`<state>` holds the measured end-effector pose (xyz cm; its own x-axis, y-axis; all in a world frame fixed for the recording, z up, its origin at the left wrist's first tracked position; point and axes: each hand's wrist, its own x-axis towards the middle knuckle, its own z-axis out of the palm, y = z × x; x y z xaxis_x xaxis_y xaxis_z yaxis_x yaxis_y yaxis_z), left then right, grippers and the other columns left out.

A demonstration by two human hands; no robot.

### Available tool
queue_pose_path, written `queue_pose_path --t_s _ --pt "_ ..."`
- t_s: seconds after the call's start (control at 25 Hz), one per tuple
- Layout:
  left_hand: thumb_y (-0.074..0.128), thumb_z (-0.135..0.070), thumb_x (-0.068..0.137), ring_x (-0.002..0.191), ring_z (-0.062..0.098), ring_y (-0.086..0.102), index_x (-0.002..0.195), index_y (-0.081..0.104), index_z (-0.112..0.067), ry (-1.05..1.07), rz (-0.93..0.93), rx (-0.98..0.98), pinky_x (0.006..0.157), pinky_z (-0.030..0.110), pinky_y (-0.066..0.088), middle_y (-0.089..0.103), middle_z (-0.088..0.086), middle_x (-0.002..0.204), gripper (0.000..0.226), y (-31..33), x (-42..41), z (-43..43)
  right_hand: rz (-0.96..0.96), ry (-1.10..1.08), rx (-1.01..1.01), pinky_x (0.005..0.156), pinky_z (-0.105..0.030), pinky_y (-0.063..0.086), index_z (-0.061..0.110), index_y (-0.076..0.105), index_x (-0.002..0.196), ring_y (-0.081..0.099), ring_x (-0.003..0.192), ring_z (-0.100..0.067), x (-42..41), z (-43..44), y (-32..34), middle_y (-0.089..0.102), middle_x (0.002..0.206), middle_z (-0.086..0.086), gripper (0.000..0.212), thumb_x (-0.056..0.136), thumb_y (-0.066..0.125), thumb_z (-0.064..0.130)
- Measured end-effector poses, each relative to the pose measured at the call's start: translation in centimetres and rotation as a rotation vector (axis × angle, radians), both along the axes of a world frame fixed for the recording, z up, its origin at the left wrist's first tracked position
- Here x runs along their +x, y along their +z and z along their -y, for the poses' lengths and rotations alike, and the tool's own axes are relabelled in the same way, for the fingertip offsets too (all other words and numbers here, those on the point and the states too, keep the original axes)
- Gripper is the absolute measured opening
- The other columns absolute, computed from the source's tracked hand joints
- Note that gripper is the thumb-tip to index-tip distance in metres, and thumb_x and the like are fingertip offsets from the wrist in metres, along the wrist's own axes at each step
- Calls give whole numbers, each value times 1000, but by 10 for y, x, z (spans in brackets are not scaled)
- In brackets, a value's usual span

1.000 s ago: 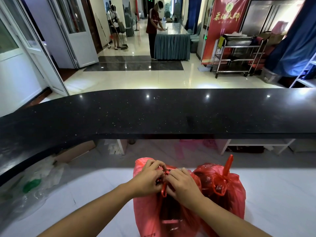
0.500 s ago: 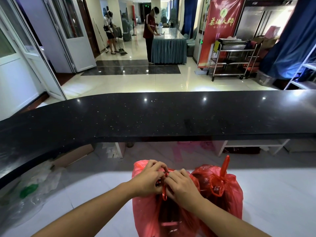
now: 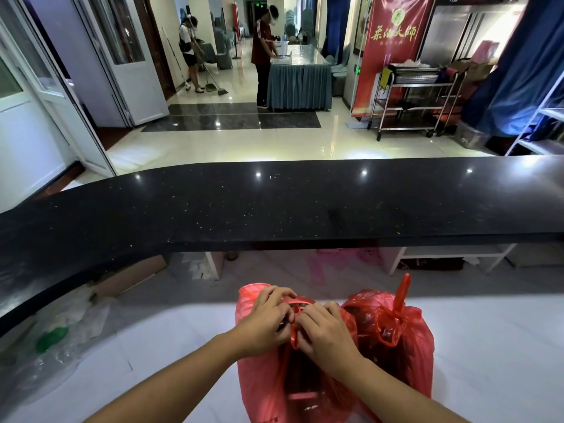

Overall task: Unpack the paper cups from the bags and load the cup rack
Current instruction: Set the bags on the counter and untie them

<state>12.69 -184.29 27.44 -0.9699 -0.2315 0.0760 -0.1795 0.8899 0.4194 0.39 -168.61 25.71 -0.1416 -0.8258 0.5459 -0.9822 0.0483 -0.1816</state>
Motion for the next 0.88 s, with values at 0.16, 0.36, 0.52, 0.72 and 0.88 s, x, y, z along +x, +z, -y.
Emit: queue_pose_path --t_s 0.16,0.36,0.52,0.72,0.88 --pt "53 -36 84 129 5 21 84 48 -28 32 -23 26 114 32 24 41 -12 138 9 -6 3 -5 -4 -38 14 73 -35 37 20 62 88 54 80 -20 -1 3 -3 56 87 5 7 85 68 23" --pt "48 -34 83 128 10 30 85 43 -28 33 -59 -9 113 28 23 46 -12 129 8 -12 6 -5 139 -74 10 76 -33 36 25 64 95 56 85 -17 9 0 -9 57 92 10 16 82 73 26" --pt "43 -32 84 121 13 37 89 44 -25 41 -72 -40 110 28 25 50 -8 121 8 -13 6 -8 165 -77 -29 79 -32 37 24 66 99 57 90 -17 11 -2 -13 60 96 8 16 85 73 23" --pt "54 -24 82 89 13 43 86 52 -20 43 -183 -170 86 29 37 55 -4 90 6 -17 10 -10 194 -95 -25 74 -32 39 17 68 95 53 86 -18 24 1 -13 59 91 3 11 91 58 20" --pt "56 -23 90 80 21 49 87 57 -16 -124 -177 -384 82 33 43 55 -1 84 7 -23 15 -3 365 -19 70 73 -30 40 21 60 84 51 79 -9 20 3 -14 51 85 12 7 78 63 18"
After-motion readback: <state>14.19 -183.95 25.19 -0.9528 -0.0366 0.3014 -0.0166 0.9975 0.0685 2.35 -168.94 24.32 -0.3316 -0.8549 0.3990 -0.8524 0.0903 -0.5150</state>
